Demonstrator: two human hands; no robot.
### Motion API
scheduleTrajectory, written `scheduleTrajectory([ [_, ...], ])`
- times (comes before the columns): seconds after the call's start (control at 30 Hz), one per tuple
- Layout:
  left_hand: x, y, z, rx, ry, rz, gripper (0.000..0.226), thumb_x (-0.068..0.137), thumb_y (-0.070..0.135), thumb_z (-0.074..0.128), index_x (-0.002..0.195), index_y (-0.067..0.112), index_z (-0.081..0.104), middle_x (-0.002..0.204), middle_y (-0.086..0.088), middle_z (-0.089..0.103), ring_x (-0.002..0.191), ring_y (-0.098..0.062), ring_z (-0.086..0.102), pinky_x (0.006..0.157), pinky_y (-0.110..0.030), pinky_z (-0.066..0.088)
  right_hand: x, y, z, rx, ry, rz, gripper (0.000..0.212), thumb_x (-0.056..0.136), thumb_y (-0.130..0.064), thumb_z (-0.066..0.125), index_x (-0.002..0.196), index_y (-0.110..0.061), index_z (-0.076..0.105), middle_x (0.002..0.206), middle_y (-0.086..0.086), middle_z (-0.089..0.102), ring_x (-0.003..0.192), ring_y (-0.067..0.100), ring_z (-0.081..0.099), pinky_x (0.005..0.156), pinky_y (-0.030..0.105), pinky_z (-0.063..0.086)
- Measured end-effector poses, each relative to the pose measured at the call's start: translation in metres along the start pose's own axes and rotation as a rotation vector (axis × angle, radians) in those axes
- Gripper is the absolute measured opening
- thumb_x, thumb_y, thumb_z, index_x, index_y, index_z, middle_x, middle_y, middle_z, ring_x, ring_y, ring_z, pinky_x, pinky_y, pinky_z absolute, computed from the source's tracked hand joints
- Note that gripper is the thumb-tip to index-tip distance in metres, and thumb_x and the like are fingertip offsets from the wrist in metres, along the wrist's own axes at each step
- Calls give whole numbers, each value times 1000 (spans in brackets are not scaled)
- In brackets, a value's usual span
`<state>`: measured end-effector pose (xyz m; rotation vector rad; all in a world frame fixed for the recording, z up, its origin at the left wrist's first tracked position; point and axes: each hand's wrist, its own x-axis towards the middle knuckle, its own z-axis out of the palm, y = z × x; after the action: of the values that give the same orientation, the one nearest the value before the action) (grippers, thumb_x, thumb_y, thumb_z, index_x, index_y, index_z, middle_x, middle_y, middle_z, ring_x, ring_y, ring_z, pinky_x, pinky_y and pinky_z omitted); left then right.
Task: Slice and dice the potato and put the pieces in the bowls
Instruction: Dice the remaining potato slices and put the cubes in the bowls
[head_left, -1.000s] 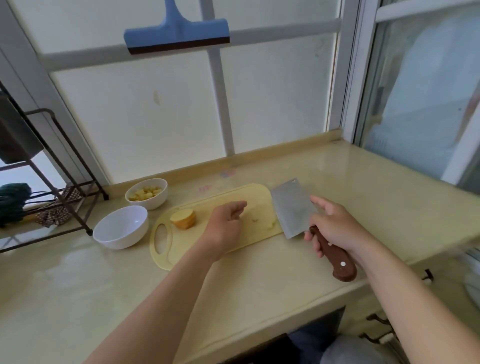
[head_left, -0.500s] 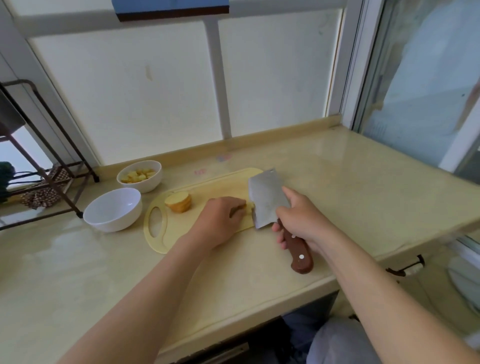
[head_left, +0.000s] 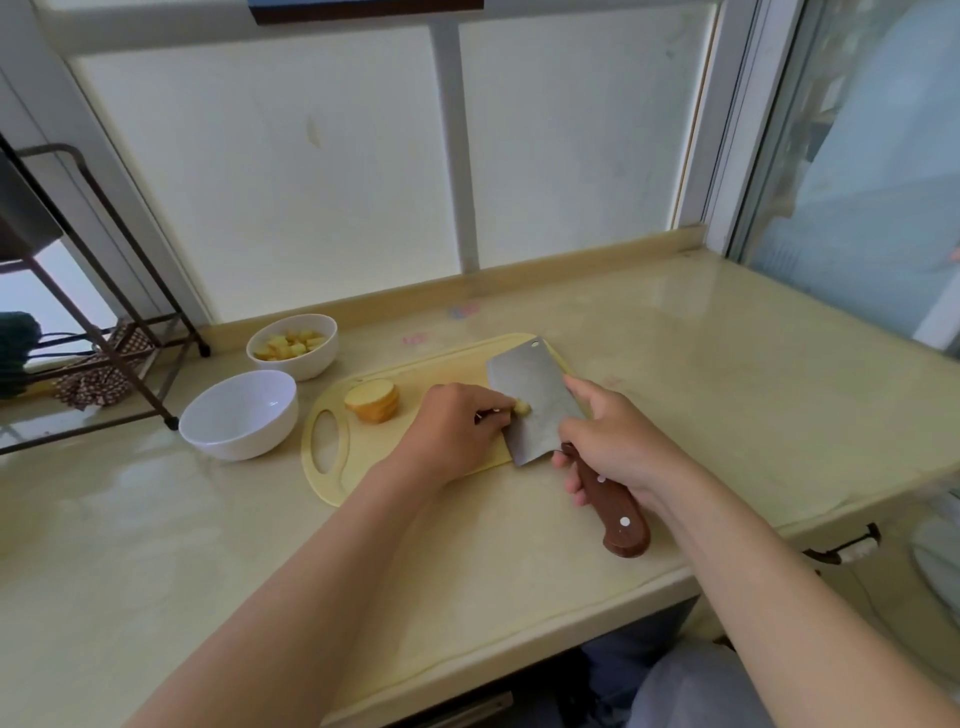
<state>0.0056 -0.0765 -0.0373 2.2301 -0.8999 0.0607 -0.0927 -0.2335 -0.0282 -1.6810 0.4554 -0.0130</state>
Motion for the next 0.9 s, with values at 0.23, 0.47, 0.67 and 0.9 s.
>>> scheduleTrajectory([
  [0.23,10,13,-2,69,-37,-54,24,90,7,61,105,18,77,103,3,74,92,-14,64,81,-20,45,-6,-3,-4,38,23,-30,66,98,3,40,151,-36,46,72,17,60,42,23,52,39,28,48],
  [0.47,22,27,-11,163,-107,-113,27,89,11,55,106,18,76,99,0,72,88,-18,64,78,-30,54,-1,-6,-6,84,38,-19,66,99,2,45,156,-30,41,68,17,65,40,22,53,38,27,47],
  [0.67,27,29,-34,214,-109,-106,28,88,33,61,87,8,75,85,-9,72,81,-24,64,76,-40,55,13,-23,9,113,-10,-45,60,98,1,46,152,-24,46,60,10,66,40,21,54,38,27,46],
  [0.9,38,8,-93,385,35,-152,22,88,26,59,87,8,73,87,-9,73,83,-26,67,74,-42,56,32,-73,65,70,-136,-136,48,99,0,46,135,-32,54,65,12,68,41,20,56,40,28,48],
])
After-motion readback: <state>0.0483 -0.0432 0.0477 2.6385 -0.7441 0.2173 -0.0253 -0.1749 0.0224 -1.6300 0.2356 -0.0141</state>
